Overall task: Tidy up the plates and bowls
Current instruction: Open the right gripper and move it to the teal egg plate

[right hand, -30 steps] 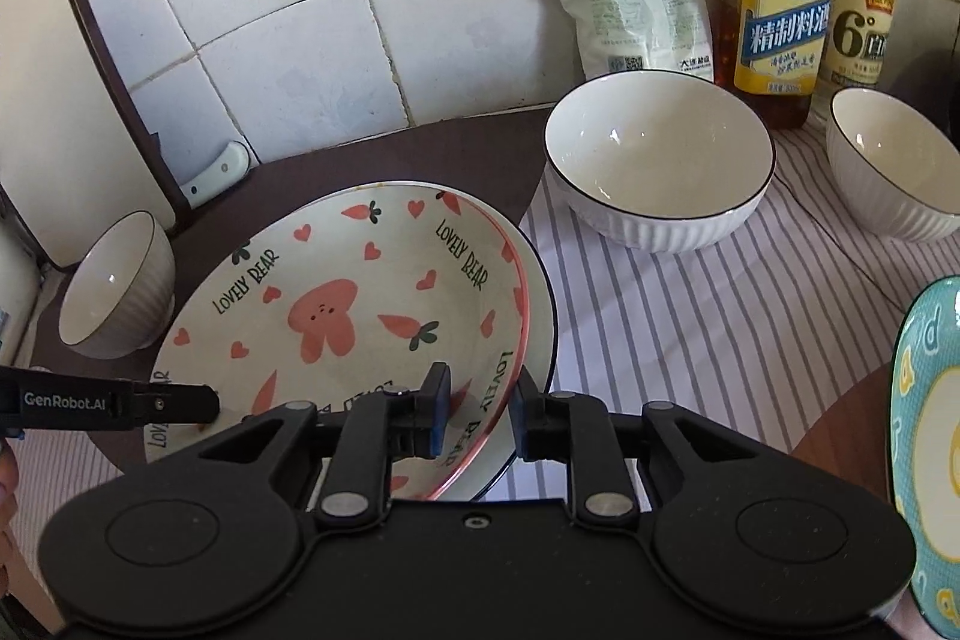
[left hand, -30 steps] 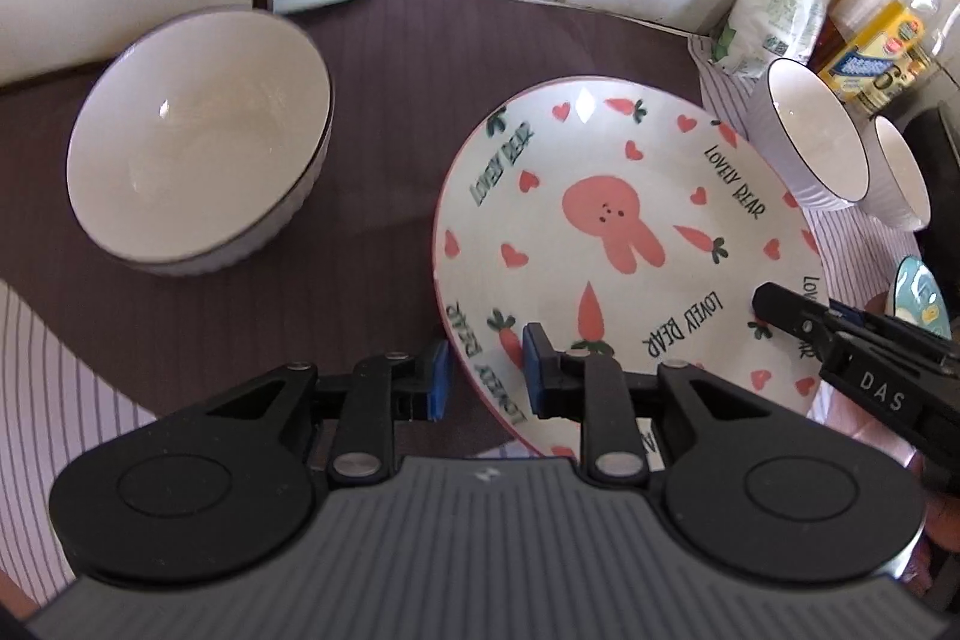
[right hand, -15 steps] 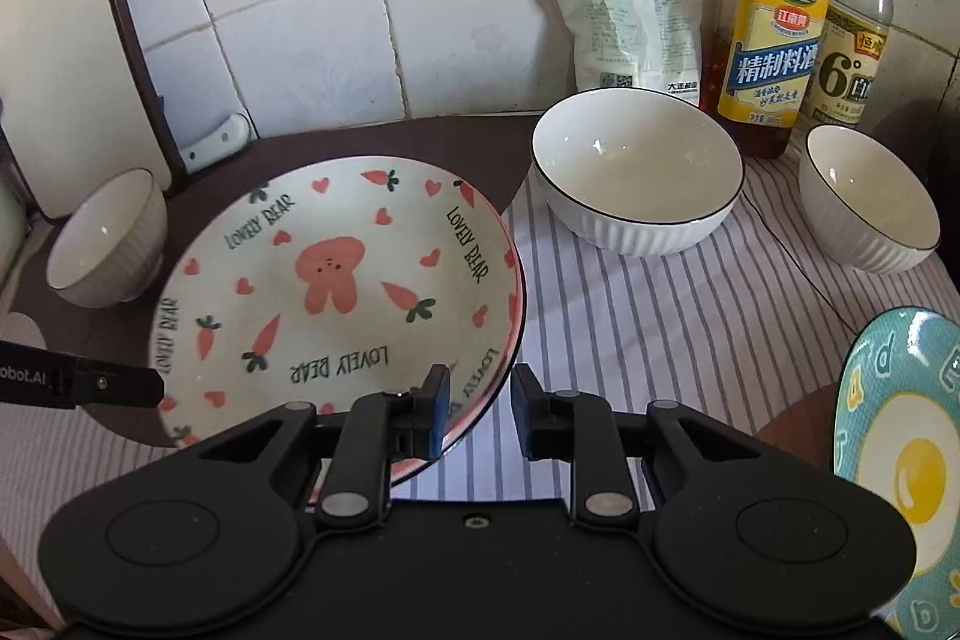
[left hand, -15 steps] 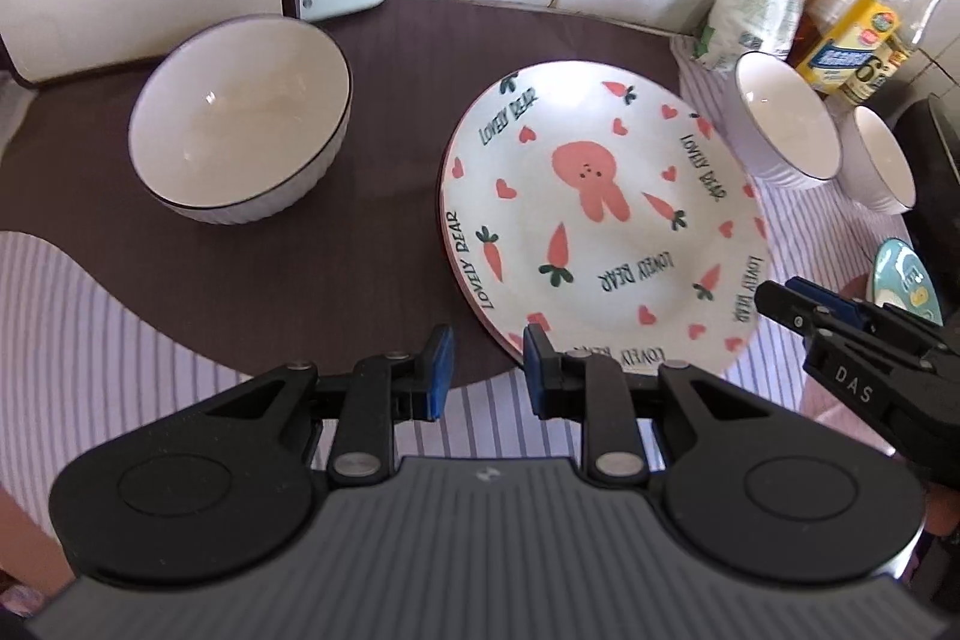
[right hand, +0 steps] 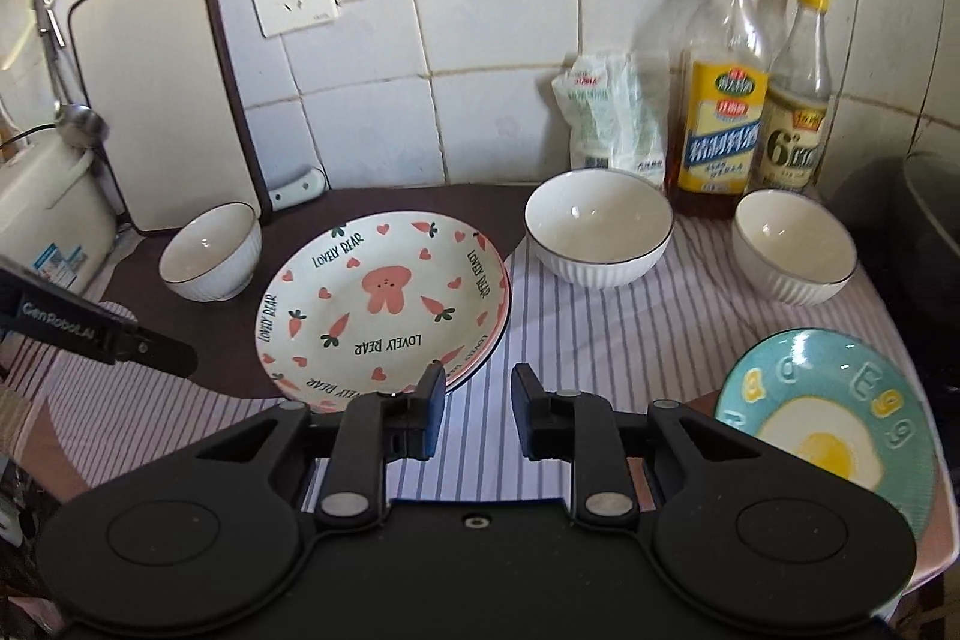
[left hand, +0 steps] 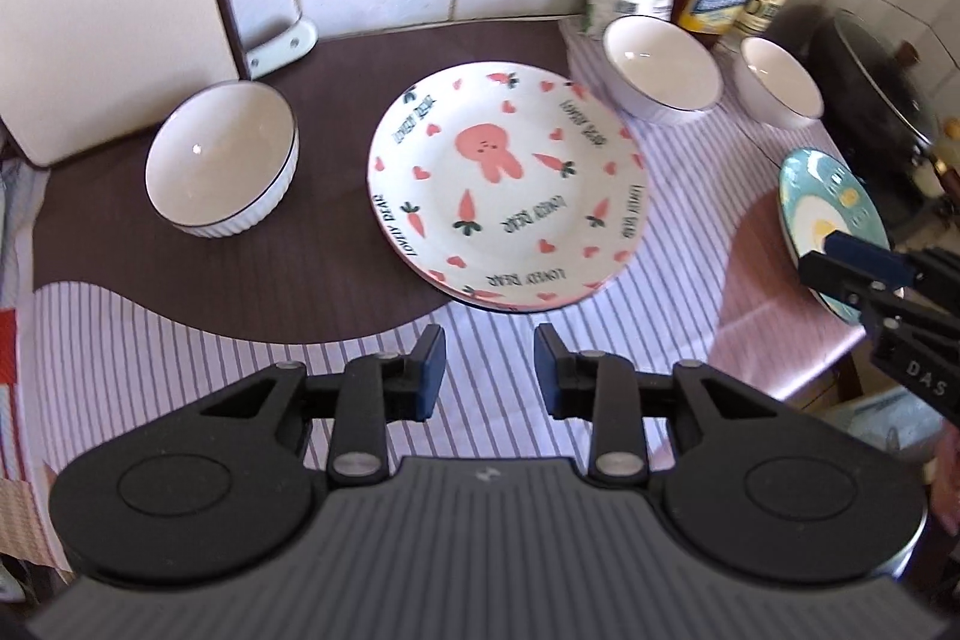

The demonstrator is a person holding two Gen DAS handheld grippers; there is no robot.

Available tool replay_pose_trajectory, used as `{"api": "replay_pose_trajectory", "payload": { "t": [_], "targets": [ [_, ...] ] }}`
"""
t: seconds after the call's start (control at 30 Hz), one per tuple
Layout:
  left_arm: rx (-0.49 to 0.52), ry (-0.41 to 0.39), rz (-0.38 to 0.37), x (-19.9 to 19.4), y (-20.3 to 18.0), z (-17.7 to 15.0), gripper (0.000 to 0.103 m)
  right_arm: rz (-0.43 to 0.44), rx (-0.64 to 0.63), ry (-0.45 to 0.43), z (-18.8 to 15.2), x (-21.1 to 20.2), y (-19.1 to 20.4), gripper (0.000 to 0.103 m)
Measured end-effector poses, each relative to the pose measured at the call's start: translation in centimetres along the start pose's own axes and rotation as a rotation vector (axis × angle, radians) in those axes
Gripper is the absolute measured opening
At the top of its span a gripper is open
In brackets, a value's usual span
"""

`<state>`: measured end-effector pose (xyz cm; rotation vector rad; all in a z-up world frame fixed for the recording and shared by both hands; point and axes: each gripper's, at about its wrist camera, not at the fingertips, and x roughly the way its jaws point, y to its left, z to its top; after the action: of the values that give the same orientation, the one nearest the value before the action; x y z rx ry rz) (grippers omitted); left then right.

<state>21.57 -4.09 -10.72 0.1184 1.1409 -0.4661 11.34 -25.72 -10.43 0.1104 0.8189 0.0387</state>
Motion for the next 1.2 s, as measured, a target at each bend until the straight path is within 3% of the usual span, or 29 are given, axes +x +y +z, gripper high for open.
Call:
{"api": "replay_pose_trajectory", "payload": {
  "t": [0.4,0.53,0.83,1.0,1.2],
  "targets": [
    [0.162,-0.017,0.014,-5.0,-5.7,-2.6,0.042,-0.104,-0.066,-0.055,-1.7,-9.0,-0.6,0.047],
    [0.209,-0.011,0.014,-5.7,-7.7,-3.4,0.049,-0.121,-0.07,-0.072,-2.6,-10.9,-1.3,0.062],
    [0.289,-0.003,-0.055,-3.4,-13.6,-4.1,0.05,-0.124,0.001,-0.064,-5.5,-11.9,-5.6,0.062],
    [0.303,-0.084,-0.066,-2.1,-16.7,-3.7,0.05,-0.134,0.08,-0.08,-7.5,-11.5,-9.2,0.063],
    [0.298,-0.157,-0.154,0.1,-18.8,-2.5,0.05,-0.17,0.207,-0.114,-10.0,-10.2,-13.5,0.063]
  ]
}}
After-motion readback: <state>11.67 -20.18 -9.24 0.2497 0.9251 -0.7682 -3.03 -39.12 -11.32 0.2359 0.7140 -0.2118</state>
